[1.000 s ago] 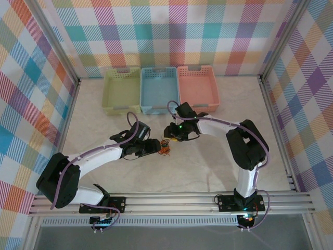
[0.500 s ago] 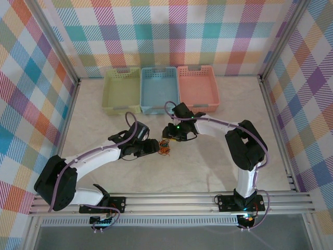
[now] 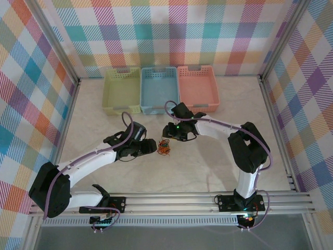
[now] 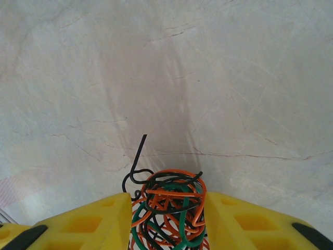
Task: Untangle the cables
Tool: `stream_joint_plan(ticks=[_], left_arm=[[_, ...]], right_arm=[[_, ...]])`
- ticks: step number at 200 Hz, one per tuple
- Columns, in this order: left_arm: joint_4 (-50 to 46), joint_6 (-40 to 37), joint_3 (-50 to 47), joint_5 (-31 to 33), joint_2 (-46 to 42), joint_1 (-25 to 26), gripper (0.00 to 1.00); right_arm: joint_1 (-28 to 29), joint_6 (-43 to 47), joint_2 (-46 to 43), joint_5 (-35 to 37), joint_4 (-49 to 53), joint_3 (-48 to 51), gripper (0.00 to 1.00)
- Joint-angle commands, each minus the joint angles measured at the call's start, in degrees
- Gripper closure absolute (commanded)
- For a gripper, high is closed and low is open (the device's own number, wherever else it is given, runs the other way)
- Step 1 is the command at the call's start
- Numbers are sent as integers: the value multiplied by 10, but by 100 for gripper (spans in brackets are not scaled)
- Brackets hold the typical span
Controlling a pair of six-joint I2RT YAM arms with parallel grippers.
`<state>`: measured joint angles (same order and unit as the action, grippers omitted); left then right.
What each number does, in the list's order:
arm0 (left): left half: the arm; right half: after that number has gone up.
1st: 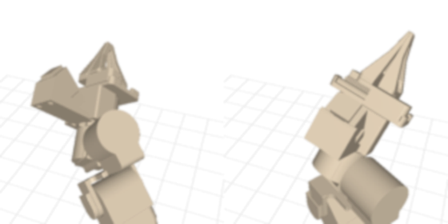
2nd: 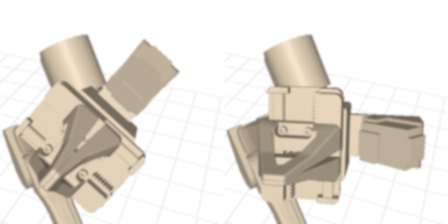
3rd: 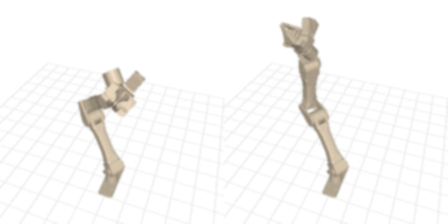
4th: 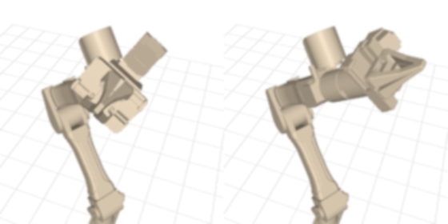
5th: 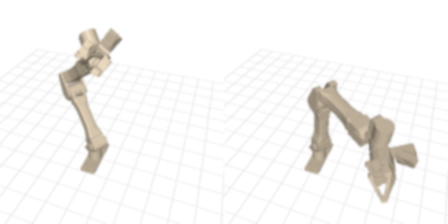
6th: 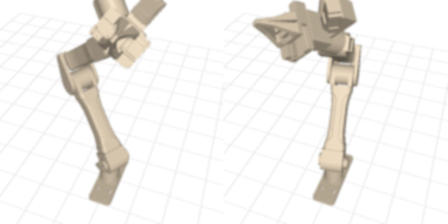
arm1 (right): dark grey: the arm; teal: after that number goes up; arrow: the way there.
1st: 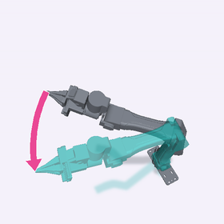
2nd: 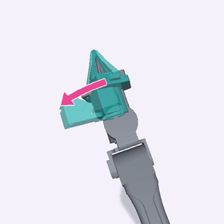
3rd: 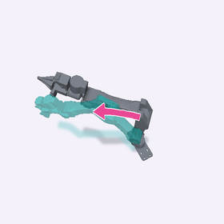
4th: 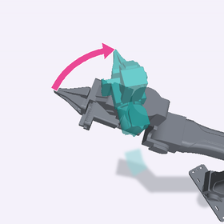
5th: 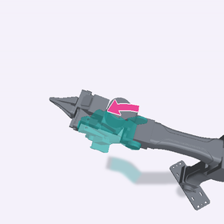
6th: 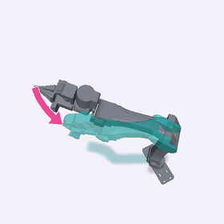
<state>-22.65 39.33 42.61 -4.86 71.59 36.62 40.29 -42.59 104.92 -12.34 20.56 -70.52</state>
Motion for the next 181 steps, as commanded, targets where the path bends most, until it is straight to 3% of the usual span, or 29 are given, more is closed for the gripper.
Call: stream_joint_plan(ticks=[1,53,128,181], left_arm=[[-20,-13,-3,6,-12,-5,42],[-24,-15,-6,12,-18,-6,42],[-21,-14,-10,10,-15,-6,41],[-10,-8,-17,5,-12,-6,41]], right_arm=[[9,-33,-13,5,-9,12,57],[14,-89,-7,21,3,9,59],[23,-99,4,21,9,0,59],[24,-102,17,27,6,-6,66]])
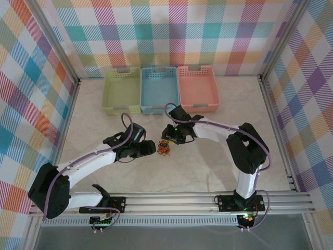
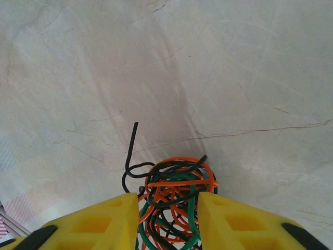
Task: Untangle the cables
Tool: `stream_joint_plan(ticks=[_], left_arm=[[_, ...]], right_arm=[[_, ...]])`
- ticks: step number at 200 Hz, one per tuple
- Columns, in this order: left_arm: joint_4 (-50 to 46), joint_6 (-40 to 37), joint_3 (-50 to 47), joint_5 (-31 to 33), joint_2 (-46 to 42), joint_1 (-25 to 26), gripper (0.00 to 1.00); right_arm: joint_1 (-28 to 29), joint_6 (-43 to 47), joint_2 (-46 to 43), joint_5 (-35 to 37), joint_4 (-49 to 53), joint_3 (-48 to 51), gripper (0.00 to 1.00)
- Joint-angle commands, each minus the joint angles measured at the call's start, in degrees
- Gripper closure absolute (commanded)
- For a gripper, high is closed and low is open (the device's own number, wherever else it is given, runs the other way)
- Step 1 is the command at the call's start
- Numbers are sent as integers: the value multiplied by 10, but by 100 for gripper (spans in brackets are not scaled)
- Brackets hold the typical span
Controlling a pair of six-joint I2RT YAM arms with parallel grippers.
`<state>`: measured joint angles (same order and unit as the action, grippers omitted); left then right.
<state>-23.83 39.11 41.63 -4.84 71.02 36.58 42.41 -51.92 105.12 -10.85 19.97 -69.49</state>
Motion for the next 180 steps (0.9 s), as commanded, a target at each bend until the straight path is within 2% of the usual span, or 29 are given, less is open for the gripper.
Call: stream_joint_plan(ticks=[1,44,99,145,180], left_arm=[[2,-7,-8,4,-6,-5,41],[2,-6,-10,1,-7,-5,41],[3,-5,-12,-4,-12,-5,41],[20,-3,-21,-30,-13,-5,41],[55,5,-29,-64,-12,-5,40]], right_arm=[[3,-9,15,12,12,-16,66],[3,-5,19,15,6,-20,78],[3,15,6,8,-6,-14,85],[2,80,-28,-7,-37,6,99],[-4,130,-62,-5,-42,23,100]])
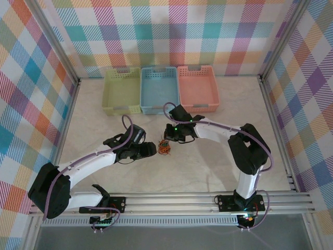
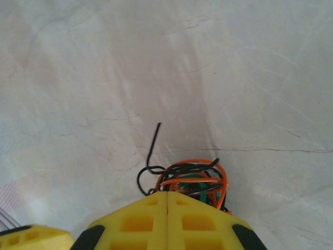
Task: Untangle the cables
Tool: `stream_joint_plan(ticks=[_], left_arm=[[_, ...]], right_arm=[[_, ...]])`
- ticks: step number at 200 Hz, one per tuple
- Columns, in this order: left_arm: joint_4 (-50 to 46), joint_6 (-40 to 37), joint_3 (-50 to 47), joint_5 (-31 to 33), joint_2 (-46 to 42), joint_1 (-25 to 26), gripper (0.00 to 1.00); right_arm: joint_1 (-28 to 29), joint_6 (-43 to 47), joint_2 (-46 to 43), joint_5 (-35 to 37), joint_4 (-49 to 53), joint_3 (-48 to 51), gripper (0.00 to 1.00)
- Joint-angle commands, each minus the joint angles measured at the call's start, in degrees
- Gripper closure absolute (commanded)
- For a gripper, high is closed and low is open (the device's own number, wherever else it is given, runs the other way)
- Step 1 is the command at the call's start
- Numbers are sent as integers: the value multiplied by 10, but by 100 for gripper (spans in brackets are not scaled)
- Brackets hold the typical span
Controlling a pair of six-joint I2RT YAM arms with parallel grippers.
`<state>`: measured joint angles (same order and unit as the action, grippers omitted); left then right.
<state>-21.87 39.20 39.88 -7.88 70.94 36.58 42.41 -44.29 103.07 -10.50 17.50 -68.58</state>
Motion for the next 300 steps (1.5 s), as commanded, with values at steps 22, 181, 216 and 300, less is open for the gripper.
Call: stream_joint_plan(ticks=[22,181,216,300], left_arm=[[54,11,-11,-58,-2,-5,40],[85,35,59,-57,111,-5,45],[85,35,64,-49,127,-5,49],[91,38,75,-55,155,-6,55]], right_arm=[[-7,101,-73,-7,-23,35,99],[-20,26,-53,-138,3,79,71],[-19,29,-49,-116,13,81,72],[-19,42,-30,-96,30,59,81]])
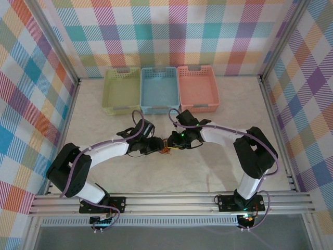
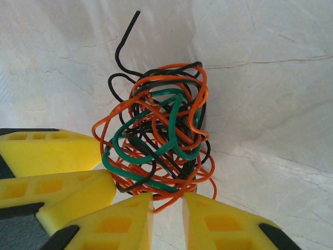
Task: Untangle the cables
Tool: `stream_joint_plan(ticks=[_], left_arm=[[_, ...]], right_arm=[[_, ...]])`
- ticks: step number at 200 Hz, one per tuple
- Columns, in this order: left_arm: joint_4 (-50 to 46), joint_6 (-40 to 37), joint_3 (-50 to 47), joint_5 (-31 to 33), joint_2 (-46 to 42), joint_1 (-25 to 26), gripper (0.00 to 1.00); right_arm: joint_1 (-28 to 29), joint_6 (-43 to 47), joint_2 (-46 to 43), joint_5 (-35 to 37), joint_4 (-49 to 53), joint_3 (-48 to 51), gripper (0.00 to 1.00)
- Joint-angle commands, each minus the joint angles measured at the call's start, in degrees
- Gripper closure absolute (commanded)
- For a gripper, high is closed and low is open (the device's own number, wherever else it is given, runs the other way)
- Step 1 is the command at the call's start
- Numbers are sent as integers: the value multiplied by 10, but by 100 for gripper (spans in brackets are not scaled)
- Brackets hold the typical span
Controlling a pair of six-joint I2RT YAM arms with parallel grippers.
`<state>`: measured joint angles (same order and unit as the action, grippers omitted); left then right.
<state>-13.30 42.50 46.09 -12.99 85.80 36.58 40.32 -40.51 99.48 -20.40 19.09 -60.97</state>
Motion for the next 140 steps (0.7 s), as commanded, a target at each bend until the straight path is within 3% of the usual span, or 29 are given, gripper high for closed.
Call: stream_joint_plan(ticks=[1,79,115,140], left_arm=[[5,5,13,-4,6,-6,55],[3,2,10,-5,4,-5,63],[3,4,9,-12,-5,-6,70],[11,12,2,-33,-29,-6,69]], right_arm=[[1,5,6,3,14,-17,81],[1,40,-32,-2,-3,-9,100],[-1,75,-62,6,-6,7,100],[-5,96,-80,14,-17,27,100]])
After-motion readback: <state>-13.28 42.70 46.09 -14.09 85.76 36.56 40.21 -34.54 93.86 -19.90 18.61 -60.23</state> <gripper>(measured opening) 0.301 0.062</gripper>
